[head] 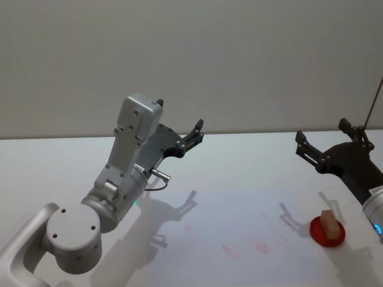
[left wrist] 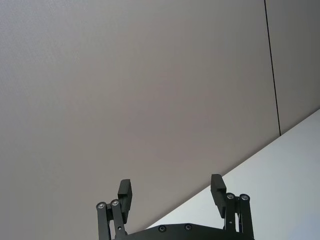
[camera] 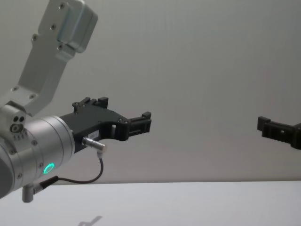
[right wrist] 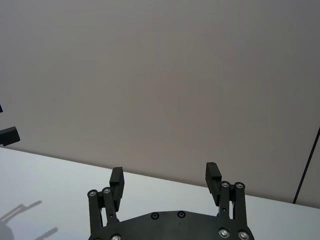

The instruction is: Use the one hand to pick up the stamp and affix it onto the A4 paper.

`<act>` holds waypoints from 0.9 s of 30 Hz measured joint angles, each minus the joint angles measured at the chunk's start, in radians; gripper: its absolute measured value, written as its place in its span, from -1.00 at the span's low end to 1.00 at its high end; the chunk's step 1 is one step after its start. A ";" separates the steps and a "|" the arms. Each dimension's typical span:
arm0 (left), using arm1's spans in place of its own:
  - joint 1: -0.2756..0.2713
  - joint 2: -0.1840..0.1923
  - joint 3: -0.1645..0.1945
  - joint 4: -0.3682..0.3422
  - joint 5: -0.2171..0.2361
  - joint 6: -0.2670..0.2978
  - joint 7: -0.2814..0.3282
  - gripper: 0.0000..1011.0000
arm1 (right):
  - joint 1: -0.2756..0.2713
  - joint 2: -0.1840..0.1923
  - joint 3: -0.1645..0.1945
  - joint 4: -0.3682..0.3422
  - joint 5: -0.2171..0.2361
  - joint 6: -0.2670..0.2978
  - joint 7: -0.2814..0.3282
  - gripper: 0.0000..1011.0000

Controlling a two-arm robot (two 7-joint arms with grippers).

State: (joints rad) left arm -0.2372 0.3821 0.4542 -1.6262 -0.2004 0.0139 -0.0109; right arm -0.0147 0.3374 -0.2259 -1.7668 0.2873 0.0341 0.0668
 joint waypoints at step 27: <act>0.000 0.000 0.000 0.000 0.000 0.000 0.000 0.98 | 0.000 0.000 0.000 0.000 0.000 0.000 0.000 0.98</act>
State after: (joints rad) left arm -0.2372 0.3821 0.4542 -1.6262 -0.2004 0.0139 -0.0110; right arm -0.0147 0.3375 -0.2259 -1.7668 0.2873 0.0341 0.0668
